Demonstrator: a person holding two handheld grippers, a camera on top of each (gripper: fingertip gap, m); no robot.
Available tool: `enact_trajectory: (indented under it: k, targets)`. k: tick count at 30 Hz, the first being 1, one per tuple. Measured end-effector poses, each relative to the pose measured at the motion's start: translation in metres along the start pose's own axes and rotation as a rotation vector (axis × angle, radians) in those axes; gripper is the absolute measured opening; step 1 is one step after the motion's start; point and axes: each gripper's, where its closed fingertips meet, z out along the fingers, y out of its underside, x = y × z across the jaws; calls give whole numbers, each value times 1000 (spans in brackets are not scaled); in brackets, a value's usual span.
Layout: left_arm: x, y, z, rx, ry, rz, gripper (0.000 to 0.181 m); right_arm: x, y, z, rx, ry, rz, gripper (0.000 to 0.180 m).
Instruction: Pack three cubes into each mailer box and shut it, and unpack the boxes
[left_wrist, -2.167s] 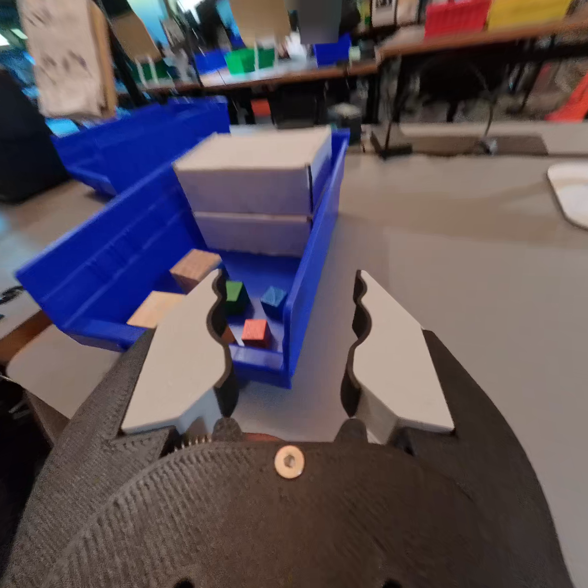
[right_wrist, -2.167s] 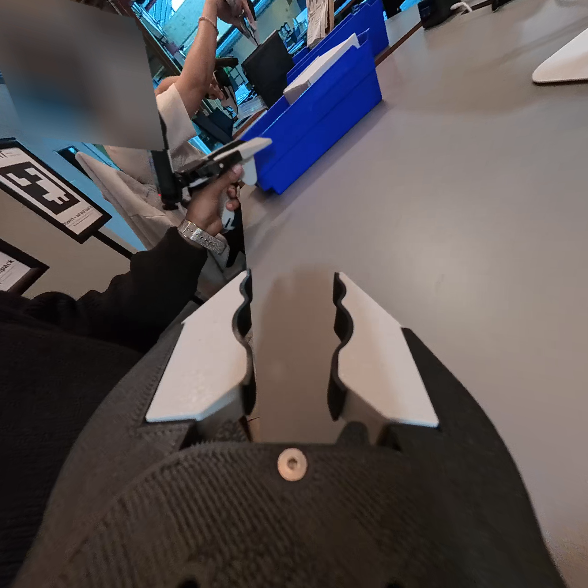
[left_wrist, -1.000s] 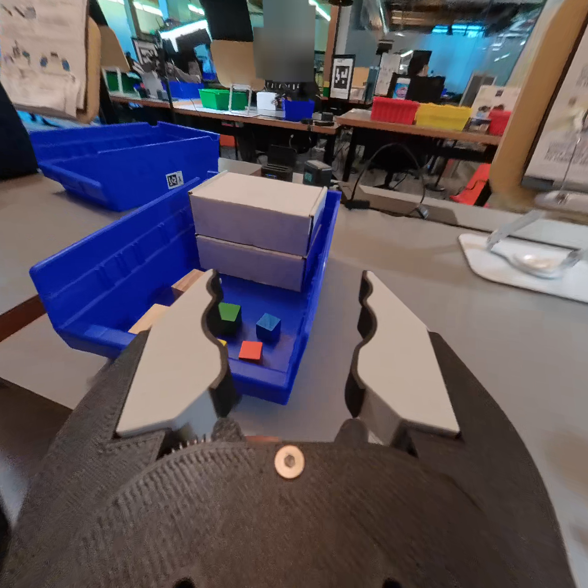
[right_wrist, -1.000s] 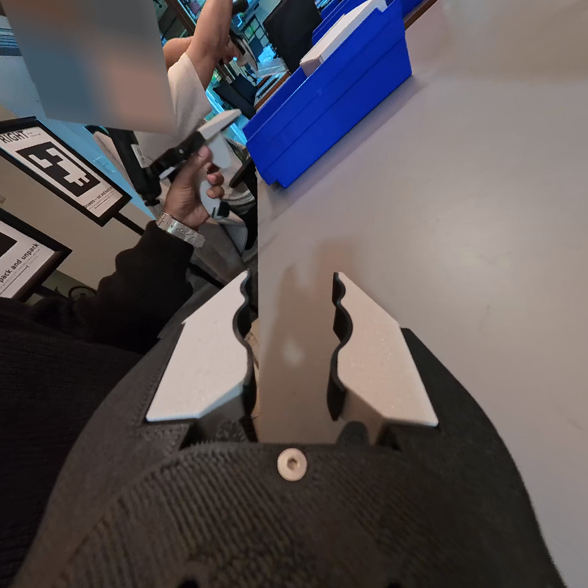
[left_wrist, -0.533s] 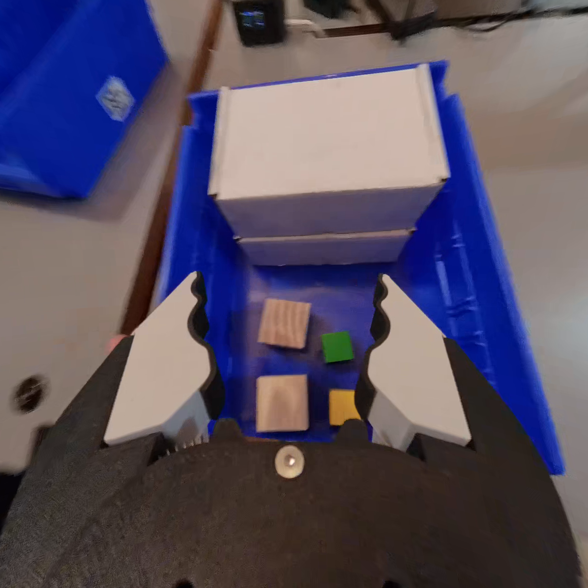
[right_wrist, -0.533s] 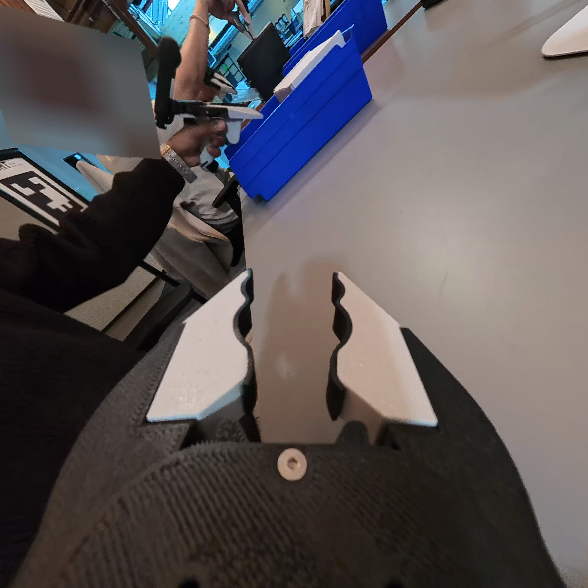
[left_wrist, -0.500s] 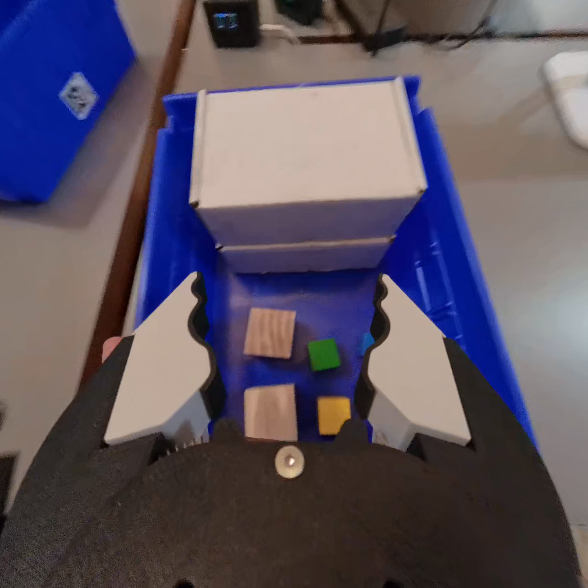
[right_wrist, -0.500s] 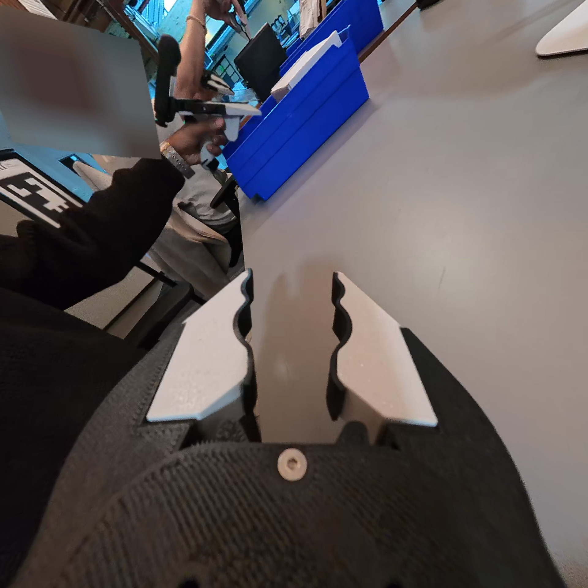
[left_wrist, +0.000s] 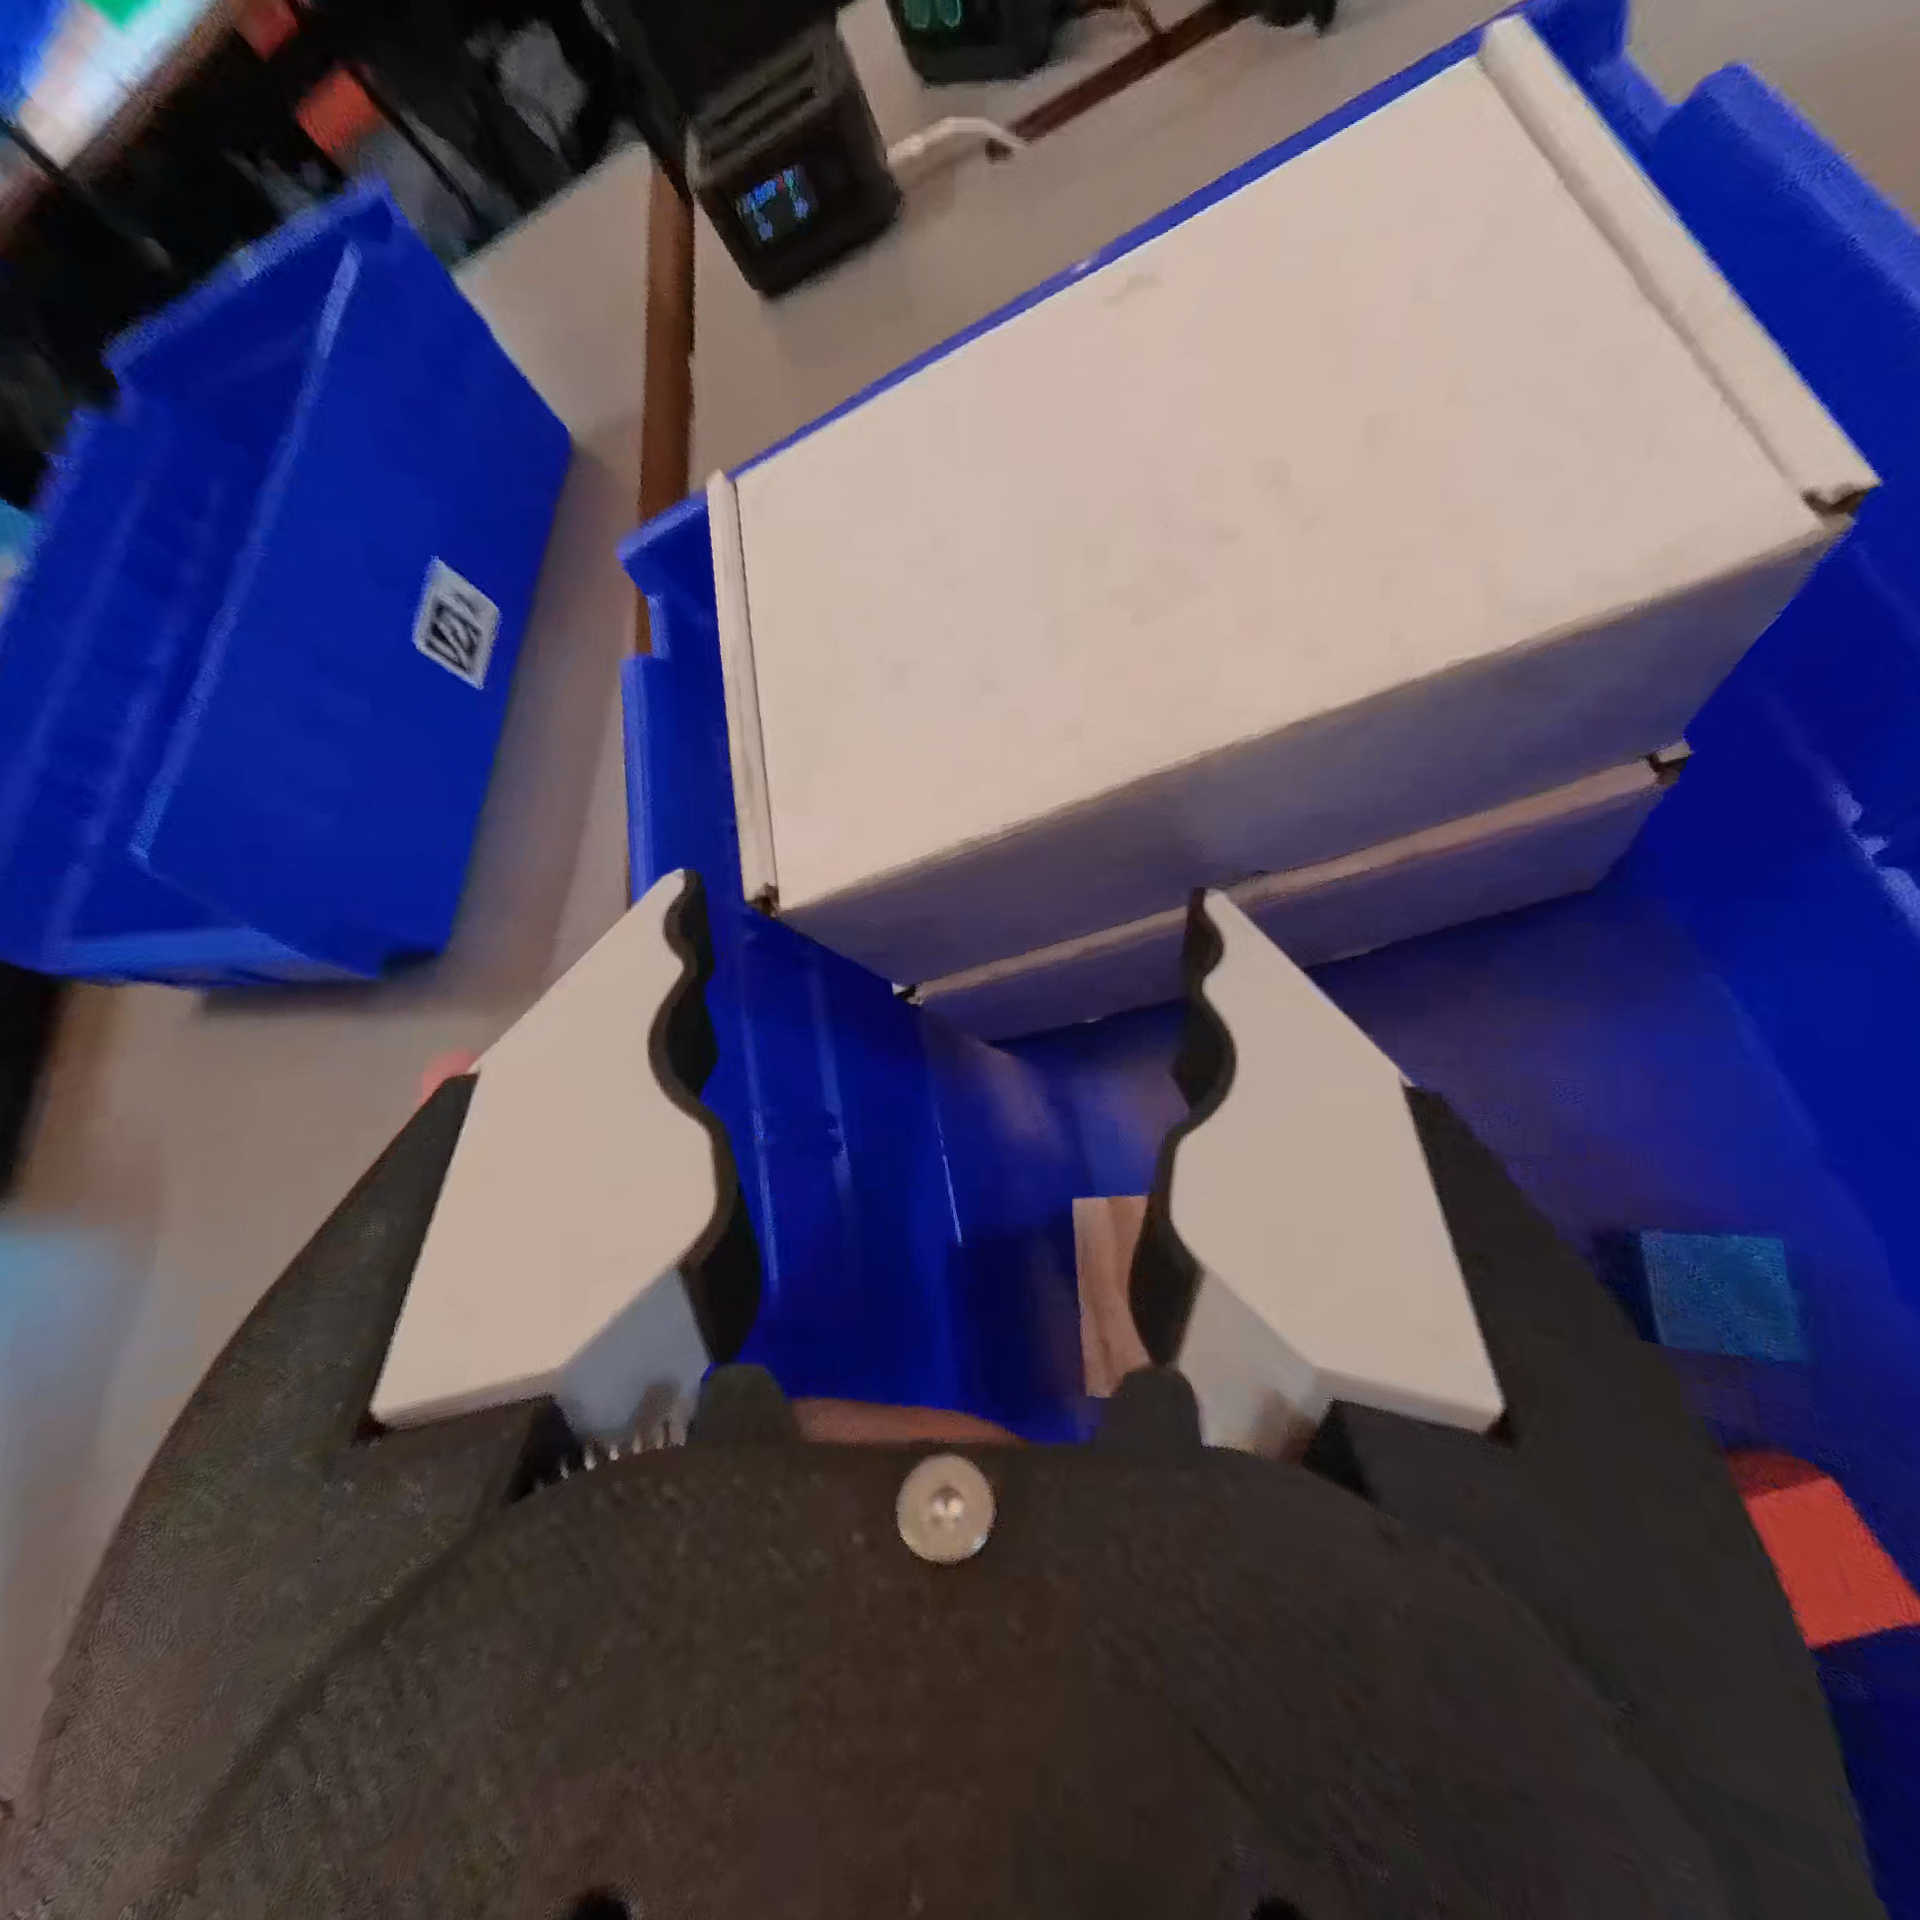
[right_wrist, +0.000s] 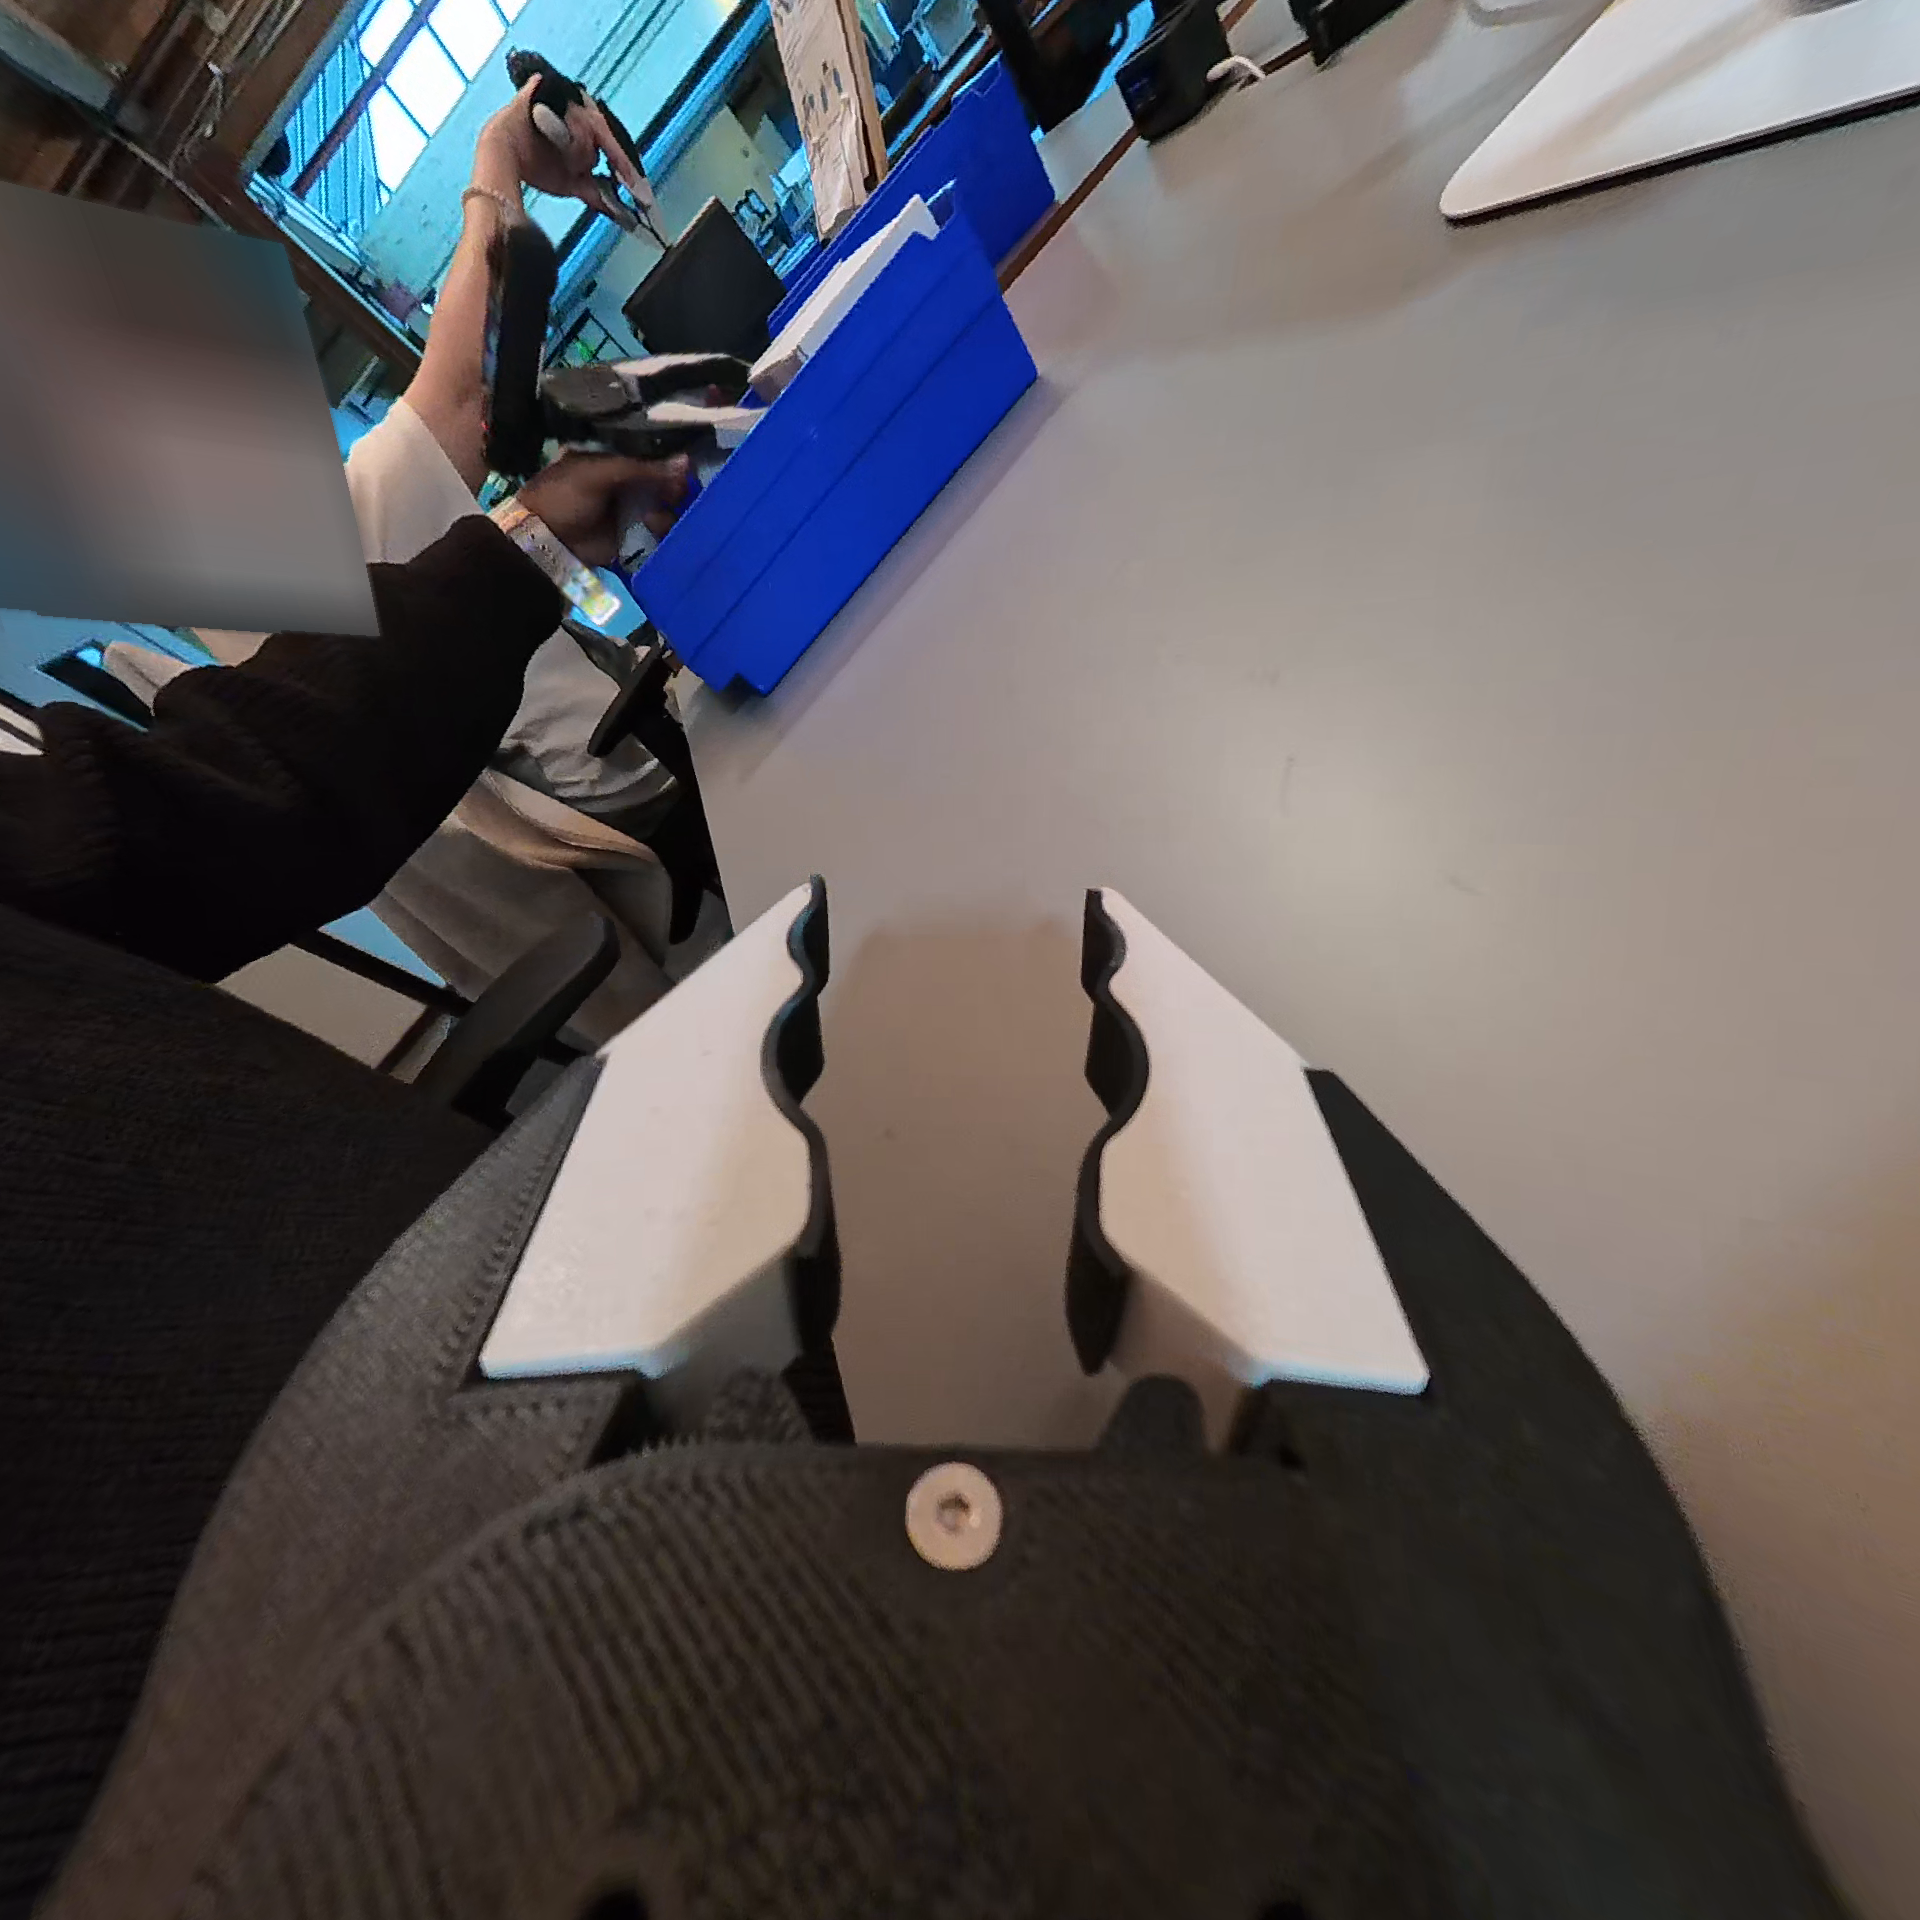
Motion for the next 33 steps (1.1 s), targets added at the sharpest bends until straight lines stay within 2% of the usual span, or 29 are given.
enact_trajectory:
  k: [6,11,16,18,21,25,27,30,32,33]
  targets:
    - [24,-4,-18,10,99,44,92,4,-2,-4,16,7,21,49]
    - [32,8,-42,-37,159,40,81,1,-1,-1,6,-9,23,49]
    - [36,19,-56,-35,184,10,80,0,-1,1,-2,-20,24,48]
    - [30,15,-56,-8,177,-120,89,-1,-2,2,-1,-25,23,48]
    - [24,7,-57,33,221,-396,90,-2,-1,4,-7,-26,16,48]
    - [29,21,-54,-81,308,-818,94,-3,0,6,-15,-23,7,48]
    - [32,22,-55,-75,342,-996,97,-2,1,6,-18,-21,6,48]
    - [33,19,-55,-22,395,-1154,96,-2,1,6,-17,-21,7,48]
    - [34,15,-51,9,422,-1206,89,-2,1,7,-19,-20,7,48]
    - [34,14,-48,12,419,-1221,92,-2,2,7,-21,-21,8,48]
